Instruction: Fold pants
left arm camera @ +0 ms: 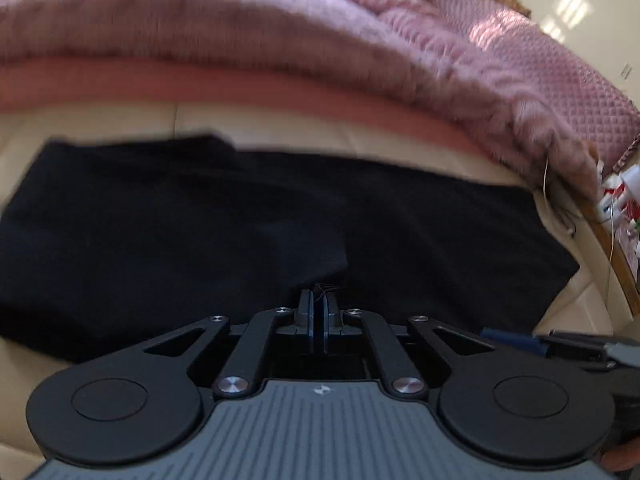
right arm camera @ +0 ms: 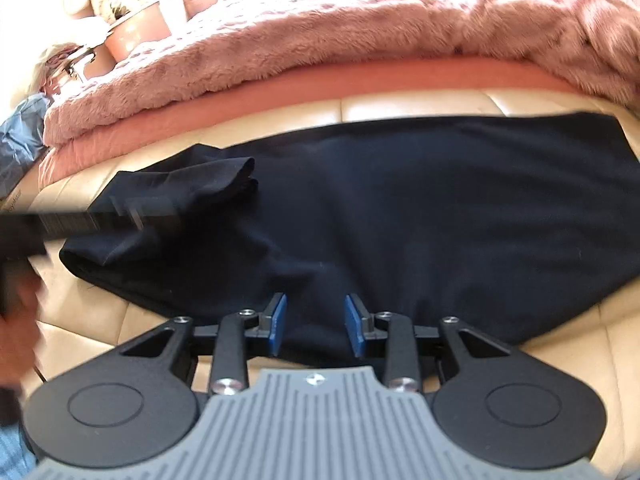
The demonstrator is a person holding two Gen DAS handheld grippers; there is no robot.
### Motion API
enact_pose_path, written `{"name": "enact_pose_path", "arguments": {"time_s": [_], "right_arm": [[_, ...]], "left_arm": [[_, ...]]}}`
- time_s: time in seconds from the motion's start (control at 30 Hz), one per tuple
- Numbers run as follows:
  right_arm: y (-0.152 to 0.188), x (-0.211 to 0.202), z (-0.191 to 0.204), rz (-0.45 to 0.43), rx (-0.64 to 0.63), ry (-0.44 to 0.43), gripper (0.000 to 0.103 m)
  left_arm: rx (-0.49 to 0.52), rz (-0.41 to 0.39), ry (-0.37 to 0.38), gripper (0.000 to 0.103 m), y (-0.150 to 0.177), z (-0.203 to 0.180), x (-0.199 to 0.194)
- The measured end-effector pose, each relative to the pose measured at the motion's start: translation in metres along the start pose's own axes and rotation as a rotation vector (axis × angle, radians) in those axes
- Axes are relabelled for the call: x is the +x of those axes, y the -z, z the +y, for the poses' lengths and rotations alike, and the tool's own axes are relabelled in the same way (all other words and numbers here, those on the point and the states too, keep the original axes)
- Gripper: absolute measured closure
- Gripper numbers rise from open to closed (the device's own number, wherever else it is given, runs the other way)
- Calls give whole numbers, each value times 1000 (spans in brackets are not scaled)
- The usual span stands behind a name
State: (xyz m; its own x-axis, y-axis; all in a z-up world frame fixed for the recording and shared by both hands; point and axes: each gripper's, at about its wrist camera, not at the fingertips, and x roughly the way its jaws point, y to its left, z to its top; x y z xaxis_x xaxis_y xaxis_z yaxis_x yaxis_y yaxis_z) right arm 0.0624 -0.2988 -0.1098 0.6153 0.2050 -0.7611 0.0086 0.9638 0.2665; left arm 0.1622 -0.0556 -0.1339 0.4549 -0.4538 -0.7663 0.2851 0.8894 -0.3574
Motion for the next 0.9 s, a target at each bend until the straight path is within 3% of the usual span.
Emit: {"name": "enact_pose_path", "arguments": {"time_s": [0.1, 0.17, 0.23, 0.33, 0.43, 0.53, 0.7, 0.83, 0.9], "right_arm": [[7, -3, -2, 1, 16, -24, 74], [8, -2, -2, -2, 38, -51, 74], [6, -1, -2, -6, 65, -81, 74], [4, -1, -2, -12, 118, -143, 74], [-3, 7, -1, -3, 196, -227, 72], [-11, 28, -5, 37, 332, -344, 61], [-21, 69, -10, 94, 498, -415, 60], [-25, 91, -13, 110, 583, -458, 70], [-27, 101, -10, 114, 596, -470, 87]], "left_arm": [[-69, 58, 48, 97, -1, 15, 2], [-106, 96, 88, 86, -7, 24, 4], [-136, 118, 125, 84, -16, 23, 2], [-169, 69, 152, 74, -24, 28, -12], [-164, 1, 60, 73, -28, 37, -28], [-129, -34, -50, 73, -34, 46, -36], [-178, -74, -103, 73, -39, 71, -47], [-233, -118, -115, 73, -38, 90, -60], [-253, -137, -122, 73, -38, 97, -66]]}}
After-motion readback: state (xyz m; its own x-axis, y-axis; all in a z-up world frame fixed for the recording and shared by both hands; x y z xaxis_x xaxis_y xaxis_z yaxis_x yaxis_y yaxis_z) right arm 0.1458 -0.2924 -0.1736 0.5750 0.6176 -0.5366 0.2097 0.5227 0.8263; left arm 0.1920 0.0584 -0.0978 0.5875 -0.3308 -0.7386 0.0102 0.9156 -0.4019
